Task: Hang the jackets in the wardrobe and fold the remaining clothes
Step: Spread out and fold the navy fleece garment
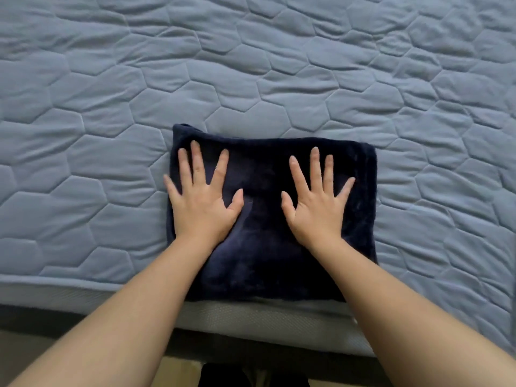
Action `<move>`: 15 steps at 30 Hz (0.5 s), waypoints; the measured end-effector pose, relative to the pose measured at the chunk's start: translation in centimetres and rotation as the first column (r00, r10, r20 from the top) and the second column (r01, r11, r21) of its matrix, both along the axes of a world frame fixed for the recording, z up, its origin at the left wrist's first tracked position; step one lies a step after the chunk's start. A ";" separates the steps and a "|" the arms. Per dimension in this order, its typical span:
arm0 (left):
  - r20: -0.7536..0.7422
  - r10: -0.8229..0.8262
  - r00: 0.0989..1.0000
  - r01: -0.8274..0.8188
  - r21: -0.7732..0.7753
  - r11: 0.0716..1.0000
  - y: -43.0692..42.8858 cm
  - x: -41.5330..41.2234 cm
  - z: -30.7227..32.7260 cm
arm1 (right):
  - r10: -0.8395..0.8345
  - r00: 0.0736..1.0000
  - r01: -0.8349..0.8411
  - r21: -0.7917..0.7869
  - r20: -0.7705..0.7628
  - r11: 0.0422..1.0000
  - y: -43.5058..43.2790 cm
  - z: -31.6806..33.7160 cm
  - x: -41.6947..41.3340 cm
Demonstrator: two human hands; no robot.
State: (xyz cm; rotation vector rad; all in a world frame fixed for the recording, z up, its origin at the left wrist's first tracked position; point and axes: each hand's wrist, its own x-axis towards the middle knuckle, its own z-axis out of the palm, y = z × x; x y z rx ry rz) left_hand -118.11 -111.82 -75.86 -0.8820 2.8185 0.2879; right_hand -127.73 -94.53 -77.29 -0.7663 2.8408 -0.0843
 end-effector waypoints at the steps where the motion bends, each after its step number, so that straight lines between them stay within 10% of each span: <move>1: -0.027 0.096 0.995 -0.095 0.046 0.994 -0.2 0.4 0.8 | -0.085 0.996 0.084 0.024 0.032 0.996 0.8 0.8 0.2; 4: -0.152 0.404 0.902 -0.309 0.425 0.851 -1.2 2.3 2.8 | -0.386 0.896 0.397 -0.005 0.220 0.918 4.4 2.8 0.6; 6: -0.070 0.626 0.777 -0.401 0.712 0.577 -1.7 3.7 4.1 | -0.486 0.737 0.608 -0.146 0.470 0.780 6.4 4.0 0.7; 10: 0.335 0.652 0.680 -0.468 0.883 0.035 -1.7 5.6 6.7 | -0.315 0.200 0.916 -0.063 0.928 0.396 8.3 7.0 0.5; 15: 0.260 0.683 0.683 -0.443 0.890 0.104 -1.7 4.7 15.6 | -0.200 0.263 0.909 -0.172 0.944 0.381 7.5 16.0 1.0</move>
